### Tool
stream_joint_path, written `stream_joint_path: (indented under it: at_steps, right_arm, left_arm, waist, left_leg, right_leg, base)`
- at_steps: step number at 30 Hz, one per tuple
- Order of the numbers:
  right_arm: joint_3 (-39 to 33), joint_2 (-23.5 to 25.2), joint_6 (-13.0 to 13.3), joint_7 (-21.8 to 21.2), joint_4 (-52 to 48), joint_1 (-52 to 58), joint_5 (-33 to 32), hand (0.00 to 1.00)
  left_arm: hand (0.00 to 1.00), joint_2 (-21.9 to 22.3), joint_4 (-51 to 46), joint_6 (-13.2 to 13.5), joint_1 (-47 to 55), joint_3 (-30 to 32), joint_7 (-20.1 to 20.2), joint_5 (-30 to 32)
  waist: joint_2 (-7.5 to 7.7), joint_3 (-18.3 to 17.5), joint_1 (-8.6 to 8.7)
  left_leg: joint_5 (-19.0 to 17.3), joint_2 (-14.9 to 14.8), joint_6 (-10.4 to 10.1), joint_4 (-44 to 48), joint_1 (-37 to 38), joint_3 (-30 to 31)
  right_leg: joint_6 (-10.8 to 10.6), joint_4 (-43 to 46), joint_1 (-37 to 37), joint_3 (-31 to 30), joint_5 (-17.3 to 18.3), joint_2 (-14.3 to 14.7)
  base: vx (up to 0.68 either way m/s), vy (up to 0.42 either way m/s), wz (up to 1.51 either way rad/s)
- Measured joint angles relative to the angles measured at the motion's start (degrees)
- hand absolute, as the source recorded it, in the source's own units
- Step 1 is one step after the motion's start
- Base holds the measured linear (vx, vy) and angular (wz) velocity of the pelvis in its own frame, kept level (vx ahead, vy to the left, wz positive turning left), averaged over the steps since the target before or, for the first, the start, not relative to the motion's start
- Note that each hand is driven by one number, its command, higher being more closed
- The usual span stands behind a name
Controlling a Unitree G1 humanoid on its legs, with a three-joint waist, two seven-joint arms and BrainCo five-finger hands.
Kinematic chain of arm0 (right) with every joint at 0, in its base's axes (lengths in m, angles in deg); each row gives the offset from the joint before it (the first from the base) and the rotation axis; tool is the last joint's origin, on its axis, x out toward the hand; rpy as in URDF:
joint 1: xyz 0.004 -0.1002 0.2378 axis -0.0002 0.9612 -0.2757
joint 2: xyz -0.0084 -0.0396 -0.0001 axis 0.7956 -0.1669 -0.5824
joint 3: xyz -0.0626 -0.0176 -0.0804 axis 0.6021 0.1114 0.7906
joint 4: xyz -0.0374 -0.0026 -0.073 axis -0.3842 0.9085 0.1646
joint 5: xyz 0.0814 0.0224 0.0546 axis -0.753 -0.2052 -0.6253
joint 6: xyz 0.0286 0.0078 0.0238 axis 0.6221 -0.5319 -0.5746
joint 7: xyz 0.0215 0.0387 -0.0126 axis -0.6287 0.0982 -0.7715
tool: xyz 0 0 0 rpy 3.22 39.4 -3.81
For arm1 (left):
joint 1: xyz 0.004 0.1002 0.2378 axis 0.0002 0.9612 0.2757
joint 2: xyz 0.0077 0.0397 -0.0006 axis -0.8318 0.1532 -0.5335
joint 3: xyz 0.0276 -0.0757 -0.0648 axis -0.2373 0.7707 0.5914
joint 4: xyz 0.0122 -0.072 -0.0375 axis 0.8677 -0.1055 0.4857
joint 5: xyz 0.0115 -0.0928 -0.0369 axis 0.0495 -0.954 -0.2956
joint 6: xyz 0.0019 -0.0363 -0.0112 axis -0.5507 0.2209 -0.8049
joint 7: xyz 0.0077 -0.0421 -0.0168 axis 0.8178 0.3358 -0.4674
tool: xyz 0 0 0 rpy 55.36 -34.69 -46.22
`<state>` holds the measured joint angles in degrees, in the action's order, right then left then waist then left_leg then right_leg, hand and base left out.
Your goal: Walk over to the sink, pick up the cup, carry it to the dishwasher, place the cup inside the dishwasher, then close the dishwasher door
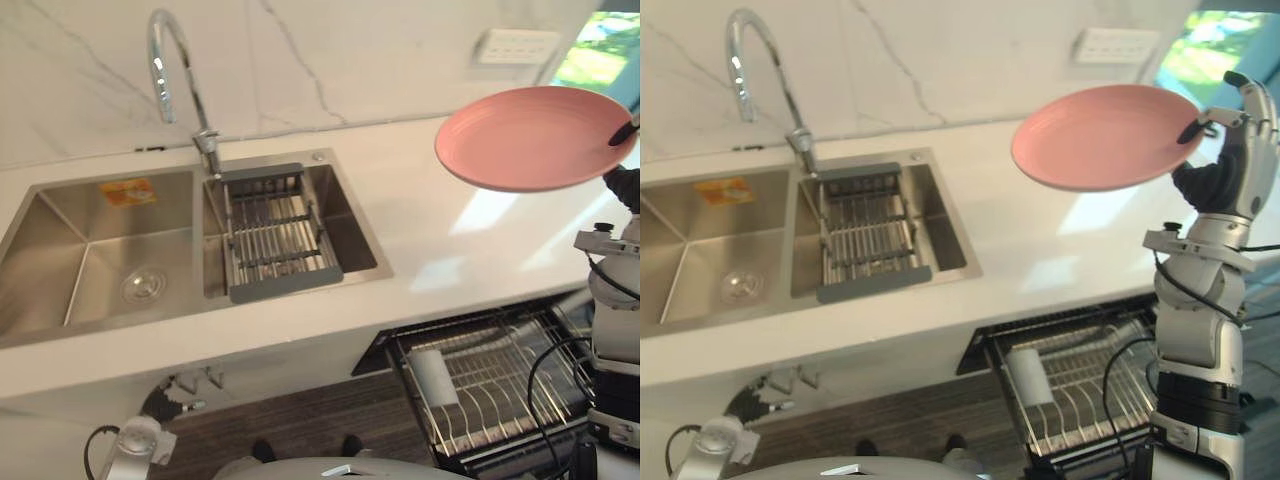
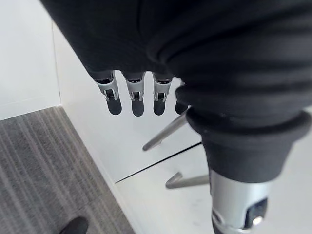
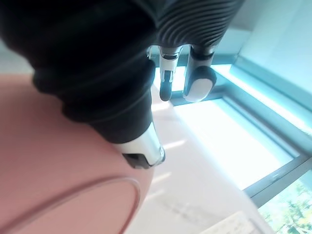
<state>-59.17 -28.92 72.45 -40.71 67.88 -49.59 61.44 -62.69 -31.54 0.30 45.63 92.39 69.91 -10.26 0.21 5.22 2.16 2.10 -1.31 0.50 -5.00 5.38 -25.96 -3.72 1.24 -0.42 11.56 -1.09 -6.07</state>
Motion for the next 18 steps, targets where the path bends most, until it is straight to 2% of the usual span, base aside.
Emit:
stream_joint_path:
  at_steps: [1,2,3,4,5,6,7,8,9,10,11,12,13,15,18]
  right_arm:
    - [-0.4,0.0,-0.4,0.0,0.0,0.0,0.0,1.0]
    - [-0.5,0.7,-0.9,-0.4,-0.3,0.0,-0.1,1.0]
    - [-0.5,1.4,-0.9,-0.8,-0.8,0.2,-0.7,1.0]
    - [-0.5,2.7,-1.0,-1.2,-2.3,1.2,-1.7,1.0]
    - [-0.5,3.9,-0.9,-1.2,-3.7,2.3,-2.1,1.0]
    - [-0.6,4.6,-0.9,-1.2,-4.5,3.0,-2.2,1.0]
    - [-0.6,5.6,-0.7,-1.3,-5.2,4.0,-2.3,1.0]
    - [-0.5,6.2,-0.7,-1.6,-5.2,4.2,-2.3,1.0]
    - [-0.4,7.1,-0.5,-2.5,-5.2,4.6,-2.3,1.0]
    - [-0.2,7.3,-0.3,-3.0,-4.8,4.9,-2.3,1.0]
    - [-0.1,7.5,-0.1,-3.4,-4.7,4.9,-2.3,1.0]
    - [0.6,8.3,0.6,-3.9,-4.8,4.8,-2.2,1.0]
    - [1.1,8.9,1.1,-5.1,-4.9,4.9,-2.2,1.0]
    - [1.2,8.7,0.8,-7.2,-5.0,5.1,-2.3,1.0]
    - [0.4,8.6,0.3,-10.1,-5.4,7.9,-2.6,1.0]
  left_arm:
    - [0.0,0.2,0.8,-0.4,0.3,0.3,0.1,0.0]
    - [0.0,0.5,2.6,-1.6,0.6,2.7,0.4,0.2]
    - [0.0,0.5,3.7,-2.3,1.0,3.7,0.4,0.2]
    - [0.0,0.4,6.1,-3.3,1.7,5.3,0.4,0.0]
    - [0.0,0.5,8.3,-4.3,2.4,7.1,0.4,-1.1]
    - [0.0,0.5,9.4,-4.8,2.6,7.8,0.4,-1.9]
    - [0.0,1.1,12.0,-5.4,3.1,9.5,0.9,-4.5]
    - [0.0,1.7,13.6,-5.5,3.3,10.5,1.2,-6.1]
    - [0.0,2.6,16.3,-5.8,3.2,12.6,1.4,-9.5]
    - [0.0,3.1,18.2,-6.0,3.7,13.5,1.7,-12.1]
    - [0.0,3.1,18.8,-6.1,4.2,13.7,1.7,-13.4]
    - [0.0,3.2,20.0,-6.1,4.7,15.3,1.6,-15.4]
    - [0.0,4.2,21.3,-6.6,4.6,15.8,0.9,-16.8]
    - [0.0,5.3,21.7,-6.8,4.7,16.6,0.3,-17.7]
    - [0.0,7.2,21.7,-6.6,4.6,17.9,-0.2,-17.5]
  waist:
    - [0.12,-0.2,0.08]
    - [0.47,-0.4,0.21]
    - [0.68,-0.7,0.31]
    - [1.1,-1.3,0.66]
    - [1.71,-1.5,1.35]
    - [1.99,-1.7,1.46]
    - [1.43,-2.1,1.46]
    - [0.79,-2.4,1.18]
    - [0.82,-2.5,1.26]
    - [1.55,-2.8,0.86]
    - [2.93,-3.3,0.54]
    - [4.95,-3.9,-0.85]
    - [5.07,-3.8,-1.33]
    - [4.88,-3.7,-0.85]
    - [3.5,-2.6,0.37]
  left_leg:
    - [0.0,-0.1,0.0,0.0,0.1,-1.1]
    - [0.2,-0.7,0.6,0.2,0.7,-4.2]
    - [0.2,-1.0,0.6,0.4,0.8,-5.3]
    - [0.3,-1.5,0.5,0.4,0.8,-7.3]
    - [0.3,-2.0,0.2,0.4,0.8,-9.0]
    - [0.3,-2.3,0.2,0.4,0.8,-10.0]
    - [0.0,-4.4,0.4,0.2,0.5,-12.1]
    - [-0.2,-5.4,0.5,0.1,0.1,-13.3]
    - [-0.4,-6.4,0.2,0.3,0.8,-15.3]
    - [-1.1,-6.1,-0.8,1.4,1.8,-17.4]
    - [-1.9,-5.9,-1.2,3.0,1.8,-18.8]
    - [-3.0,-6.0,-2.0,5.5,1.6,-21.3]
    - [-4.6,-7.7,-2.6,8.2,1.4,-23.4]
    - [-5.4,-8.5,-3.5,9.7,1.2,-24.9]
    - [-5.1,-9.0,-3.8,10.0,1.2,-25.6]
  right_leg:
    - [0.3,1.2,0.7,2.1,0.9,-0.7]
    - [2.3,4.0,1.6,9.3,2.6,-2.8]
    - [3.5,4.8,1.9,11.6,3.0,-3.4]
    - [6.7,5.6,2.7,15.4,3.4,-4.1]
    - [8.7,5.4,2.9,18.1,3.7,-4.3]
    - [9.0,5.0,3.0,19.2,4.1,-4.3]
    - [8.3,4.2,2.4,21.5,6.8,-3.6]
    - [9.6,5.2,2.5,23.4,8.2,-3.6]
    - [10.1,9.4,2.3,25.7,7.8,-5.1]
    - [9.6,9.9,0.6,27.7,6.8,-6.7]
    - [9.3,7.9,-0.2,27.8,3.1,-7.4]
    - [3.2,3.2,-2.0,26.8,-2.7,-7.4]
    - [0.3,-2.3,-3.6,25.3,-6.5,-5.0]
    - [-0.3,-5.9,-3.9,23.5,-7.7,-3.7]
    - [-0.7,-5.9,-3.3,22.6,-7.2,-3.2]
  base:
    - [-0.09,0.044,-0.77]
    - [-0.08,0.056,-0.85]
    - [-0.04,0.042,-1.07]
    - [-0.04,0.016,-0.89]
    - [-0.03,-0.001,-0.85]
    - [-0.05,-0.03,-0.85]
    - [-0.08,-0.059,-0.76]
    - [-0.13,-0.07,-0.98]
    - [-0.07,-0.046,-0.97]
    - [0.0,-0.034,-0.99]
    - [0.06,-0.116,-1.14]
    - [0.0,-0.194,-1.22]
    - [-0.04,-0.196,-1.06]
    - [-0.1,-0.101,-0.61]
    - [-0.13,-0.02,-0.24]
